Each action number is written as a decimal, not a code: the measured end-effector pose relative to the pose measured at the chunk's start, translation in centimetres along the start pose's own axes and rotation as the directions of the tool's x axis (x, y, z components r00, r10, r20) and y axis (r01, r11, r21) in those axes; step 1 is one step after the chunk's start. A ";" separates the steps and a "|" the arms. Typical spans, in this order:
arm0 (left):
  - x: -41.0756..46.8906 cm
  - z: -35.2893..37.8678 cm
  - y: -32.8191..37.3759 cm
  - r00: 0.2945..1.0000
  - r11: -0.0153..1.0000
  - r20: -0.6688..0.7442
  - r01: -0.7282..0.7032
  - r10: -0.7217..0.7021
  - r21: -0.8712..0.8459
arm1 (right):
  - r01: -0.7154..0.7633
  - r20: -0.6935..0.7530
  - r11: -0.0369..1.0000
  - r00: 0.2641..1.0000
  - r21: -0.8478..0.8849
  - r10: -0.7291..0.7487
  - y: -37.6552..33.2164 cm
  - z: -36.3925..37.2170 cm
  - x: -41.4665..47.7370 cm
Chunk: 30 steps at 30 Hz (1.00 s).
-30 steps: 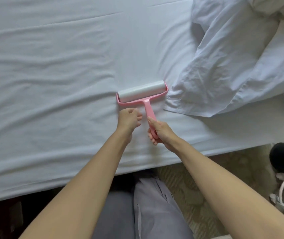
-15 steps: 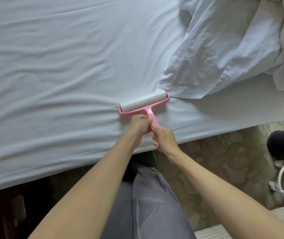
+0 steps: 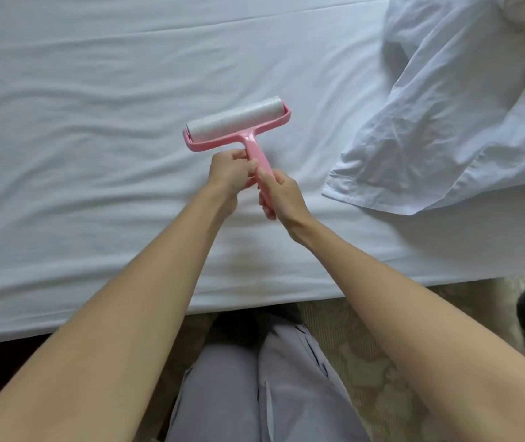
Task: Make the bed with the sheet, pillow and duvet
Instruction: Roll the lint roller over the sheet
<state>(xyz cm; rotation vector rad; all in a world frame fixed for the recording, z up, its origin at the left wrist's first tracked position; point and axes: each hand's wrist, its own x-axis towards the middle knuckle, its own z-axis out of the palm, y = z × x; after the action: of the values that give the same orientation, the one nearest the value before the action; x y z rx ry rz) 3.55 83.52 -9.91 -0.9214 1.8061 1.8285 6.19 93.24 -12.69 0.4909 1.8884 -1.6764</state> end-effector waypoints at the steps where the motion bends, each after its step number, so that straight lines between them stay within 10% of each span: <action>1: 0.9 -0.6 0.1 1.000 1.000 -0.016 0.014 -0.014 -0.003 | -0.003 0.029 1.000 1.000 -0.026 0.004 -0.2 0.4 0.8; 7: 2.8 -2.3 -4.0 0.978 0.973 -0.018 0.209 -0.208 0.099 | -0.155 0.155 0.973 0.971 -0.173 0.182 2.6 1.0 1.5; 30: -2.7 -1.1 -11.4 0.989 0.889 0.028 0.115 -0.142 0.443 | -0.301 0.099 0.948 0.945 -0.102 0.311 8.2 0.0 -6.5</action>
<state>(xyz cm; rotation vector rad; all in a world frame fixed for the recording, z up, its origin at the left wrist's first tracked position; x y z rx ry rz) 13.58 83.79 -16.11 -0.7771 1.9543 1.2698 16.22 95.10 -15.07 0.6061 1.6948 -1.3848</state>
